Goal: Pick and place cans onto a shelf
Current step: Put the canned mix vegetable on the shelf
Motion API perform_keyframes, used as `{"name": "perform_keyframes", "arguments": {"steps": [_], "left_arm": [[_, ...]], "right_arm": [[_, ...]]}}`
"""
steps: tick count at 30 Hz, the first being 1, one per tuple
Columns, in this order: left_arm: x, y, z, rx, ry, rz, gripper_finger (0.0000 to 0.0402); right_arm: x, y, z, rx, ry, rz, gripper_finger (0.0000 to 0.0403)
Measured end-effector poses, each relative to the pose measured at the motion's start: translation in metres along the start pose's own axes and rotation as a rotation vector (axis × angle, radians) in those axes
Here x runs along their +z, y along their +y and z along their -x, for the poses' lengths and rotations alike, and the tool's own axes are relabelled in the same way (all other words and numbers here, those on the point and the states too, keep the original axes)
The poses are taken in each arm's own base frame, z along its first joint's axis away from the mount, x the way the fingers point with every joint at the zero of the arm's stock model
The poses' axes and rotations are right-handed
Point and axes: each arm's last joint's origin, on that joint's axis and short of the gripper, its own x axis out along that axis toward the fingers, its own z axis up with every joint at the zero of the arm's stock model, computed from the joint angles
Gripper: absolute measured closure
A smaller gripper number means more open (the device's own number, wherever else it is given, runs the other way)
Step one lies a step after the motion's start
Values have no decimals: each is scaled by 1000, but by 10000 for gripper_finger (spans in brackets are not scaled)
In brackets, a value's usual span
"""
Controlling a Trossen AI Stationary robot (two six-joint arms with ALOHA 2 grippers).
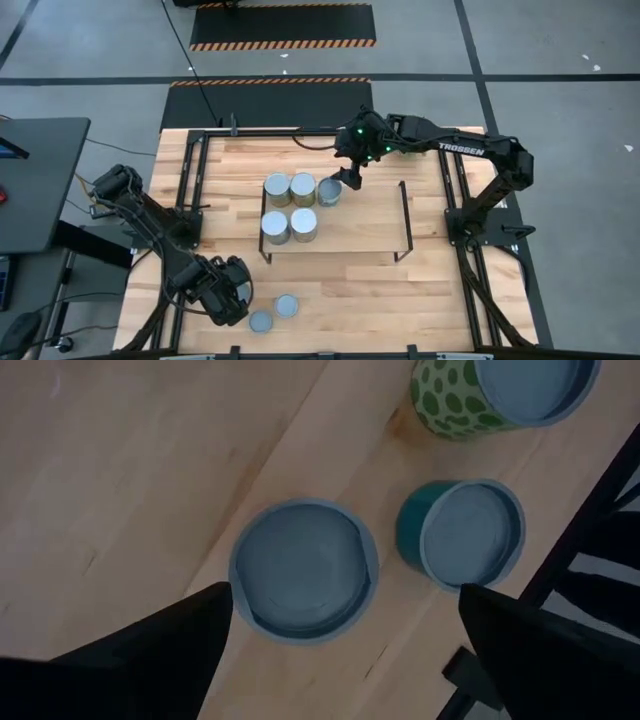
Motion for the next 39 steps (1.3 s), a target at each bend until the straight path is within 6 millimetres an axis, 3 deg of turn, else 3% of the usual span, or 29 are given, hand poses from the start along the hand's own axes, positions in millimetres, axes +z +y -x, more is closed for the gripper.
{"name": "perform_keyframes", "arguments": {"steps": [18,26,39], "left_arm": [[-1,1,0,4,44,-4,6],[-1,1,0,5,44,-19,6],[-2,1,0,7,44,-36,6]], "right_arm": [[-17,53,4,108,159,105,35],[-6,79,21,32,85,140,35],[-20,89,7,3,160,168,48]]}}
